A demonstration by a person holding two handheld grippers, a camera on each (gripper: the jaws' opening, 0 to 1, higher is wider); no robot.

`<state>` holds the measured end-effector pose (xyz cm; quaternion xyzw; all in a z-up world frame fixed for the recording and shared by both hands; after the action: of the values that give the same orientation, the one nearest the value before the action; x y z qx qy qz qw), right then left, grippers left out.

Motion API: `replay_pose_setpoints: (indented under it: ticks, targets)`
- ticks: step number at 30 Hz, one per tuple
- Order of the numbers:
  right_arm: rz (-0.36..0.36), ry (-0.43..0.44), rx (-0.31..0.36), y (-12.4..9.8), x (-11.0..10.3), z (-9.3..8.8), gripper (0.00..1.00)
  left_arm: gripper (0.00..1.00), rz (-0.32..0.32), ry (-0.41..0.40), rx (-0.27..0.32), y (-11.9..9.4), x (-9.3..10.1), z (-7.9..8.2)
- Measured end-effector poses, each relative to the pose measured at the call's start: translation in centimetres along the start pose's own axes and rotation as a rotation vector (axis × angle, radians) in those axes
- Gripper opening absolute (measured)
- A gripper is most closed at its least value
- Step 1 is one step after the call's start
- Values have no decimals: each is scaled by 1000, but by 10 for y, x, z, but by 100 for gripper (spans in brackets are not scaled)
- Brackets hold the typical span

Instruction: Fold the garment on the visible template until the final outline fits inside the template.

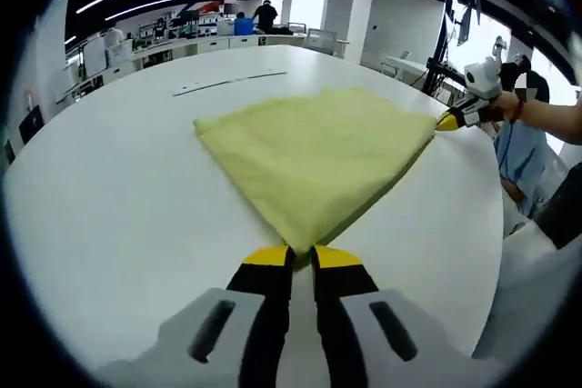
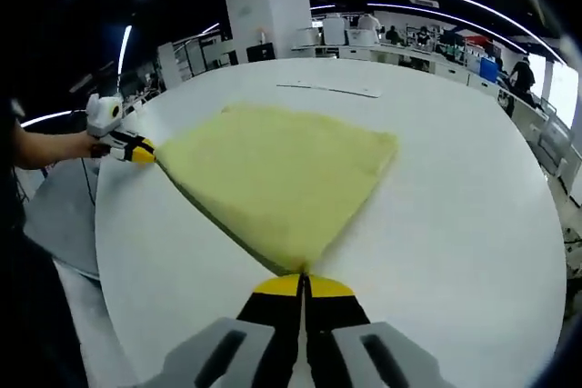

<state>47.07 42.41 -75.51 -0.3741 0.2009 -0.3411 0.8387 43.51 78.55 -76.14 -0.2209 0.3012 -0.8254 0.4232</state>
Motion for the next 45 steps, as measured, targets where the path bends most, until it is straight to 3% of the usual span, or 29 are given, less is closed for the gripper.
replay_pose_setpoints:
  ticks: [11, 38, 40, 45]
  targets:
    - [0, -49, -24, 1, -2, -3, 0, 1, 6, 4, -6, 0, -2, -1]
    - [-2, -25, -54, -11, -10, -25, 0, 0, 15, -8, -6, -21, 12, -16]
    - [-8, -13, -43, -13, -9, -27, 0, 0, 0, -56, 30, -22, 13, -13]
    - [-9, 28, 2, -18, -10, -23, 0, 2, 3, -78, 35, -26, 12, -13]
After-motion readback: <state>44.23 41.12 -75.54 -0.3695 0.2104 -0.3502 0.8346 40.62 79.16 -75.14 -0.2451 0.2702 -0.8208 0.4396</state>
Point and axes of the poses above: the point that each gripper's makers call its tool centre point, and the gripper's own axes: y roughly forward along the fingers, x roughly to its right, z roughly out of its top, the point moved 1 cm from there along -y, roughly backward along the fingers, and after that the axes turned 4 degrees about -x, right-handed, at the moved point
